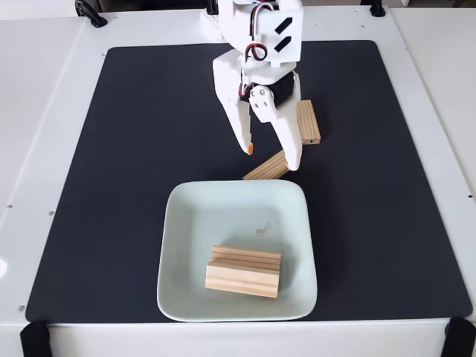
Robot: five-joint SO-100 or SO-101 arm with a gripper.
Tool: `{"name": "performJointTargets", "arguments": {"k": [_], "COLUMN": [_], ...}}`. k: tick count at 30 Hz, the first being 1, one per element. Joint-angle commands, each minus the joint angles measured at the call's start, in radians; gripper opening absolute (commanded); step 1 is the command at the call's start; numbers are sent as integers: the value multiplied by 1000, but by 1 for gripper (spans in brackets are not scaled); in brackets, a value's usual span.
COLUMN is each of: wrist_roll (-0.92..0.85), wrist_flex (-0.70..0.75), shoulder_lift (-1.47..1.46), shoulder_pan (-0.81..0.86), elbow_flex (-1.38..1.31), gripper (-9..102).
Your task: Pick up the wooden block and place them on the plate.
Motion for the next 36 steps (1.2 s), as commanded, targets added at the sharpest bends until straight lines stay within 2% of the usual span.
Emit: {"name": "performJointTargets", "arguments": {"k": [1,10,18,36], "wrist_roll": [-3,6,11,66], "wrist_flex": [-6,-14,-103,-153], "shoulder_lift": [8,-37,-81,-115], "shoulder_pan": [-14,-25,-28,-71], "elbow_flex": [25,60,43,38], "gripper": [31,30,30,30]}}
